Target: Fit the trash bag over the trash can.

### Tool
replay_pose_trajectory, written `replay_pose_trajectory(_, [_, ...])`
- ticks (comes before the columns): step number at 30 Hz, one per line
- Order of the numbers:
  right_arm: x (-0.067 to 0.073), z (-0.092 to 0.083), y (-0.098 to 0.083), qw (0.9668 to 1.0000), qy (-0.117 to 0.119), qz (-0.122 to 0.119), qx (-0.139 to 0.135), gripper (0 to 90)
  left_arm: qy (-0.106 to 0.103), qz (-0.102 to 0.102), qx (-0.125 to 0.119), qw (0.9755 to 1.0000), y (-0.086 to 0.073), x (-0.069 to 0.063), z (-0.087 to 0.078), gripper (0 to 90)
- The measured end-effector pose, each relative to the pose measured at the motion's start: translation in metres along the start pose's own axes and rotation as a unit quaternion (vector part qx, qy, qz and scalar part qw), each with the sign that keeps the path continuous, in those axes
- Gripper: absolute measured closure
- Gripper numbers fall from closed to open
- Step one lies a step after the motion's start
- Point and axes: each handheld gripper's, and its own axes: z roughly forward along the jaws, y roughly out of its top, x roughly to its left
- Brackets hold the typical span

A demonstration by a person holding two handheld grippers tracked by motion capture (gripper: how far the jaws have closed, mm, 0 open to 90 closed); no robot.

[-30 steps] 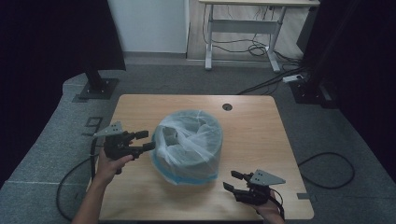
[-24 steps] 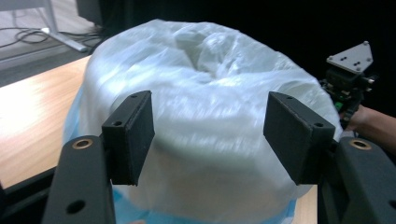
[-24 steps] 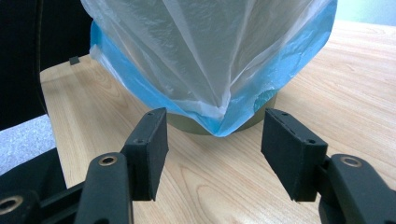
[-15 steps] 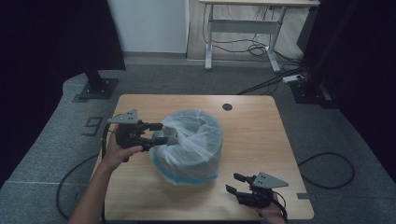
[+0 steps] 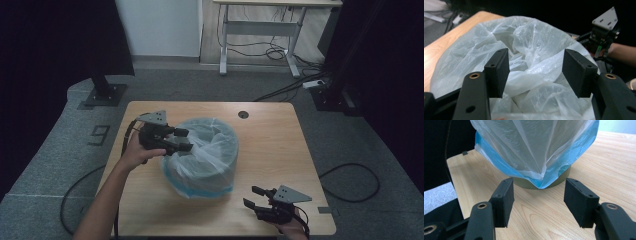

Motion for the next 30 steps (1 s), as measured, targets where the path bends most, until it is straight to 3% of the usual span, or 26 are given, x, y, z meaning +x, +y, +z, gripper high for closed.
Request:
replay_pose_trajectory(5, [-0.001, -0.001, 0.000, 1.0000, 0.003, 0.000, -0.001, 41.0, 0.001, 0.003, 0.053, 0.9986, 0.008, 0.008, 0.017, 44.9])
replay_pose_trajectory(12, [-0.001, -0.004, -0.001, 1.0000, 0.002, -0.003, 0.000, 41.2, 0.017, 0.016, 0.101, 0.9946, 0.020, 0.007, 0.035, 51.4])
replay_pose_trajectory(21, [0.001, -0.008, 0.001, 1.0000, 0.002, -0.005, -0.004, 41.7, -0.003, 0.043, 0.117, 0.9922, 0.036, 0.000, 0.045, 51.2])
replay_pose_trajectory(26, [0.002, -0.006, 0.001, 1.0000, 0.006, -0.006, -0.003, 42.2, -0.008, 0.049, 0.154, 0.9869, 0.041, 0.002, 0.056, 53.5])
replay_pose_trajectory(30, [0.001, -0.007, 0.002, 0.9999, 0.008, -0.004, -0.005, 42.4, 0.002, 0.052, 0.198, 0.9788, 0.041, 0.005, 0.068, 55.4])
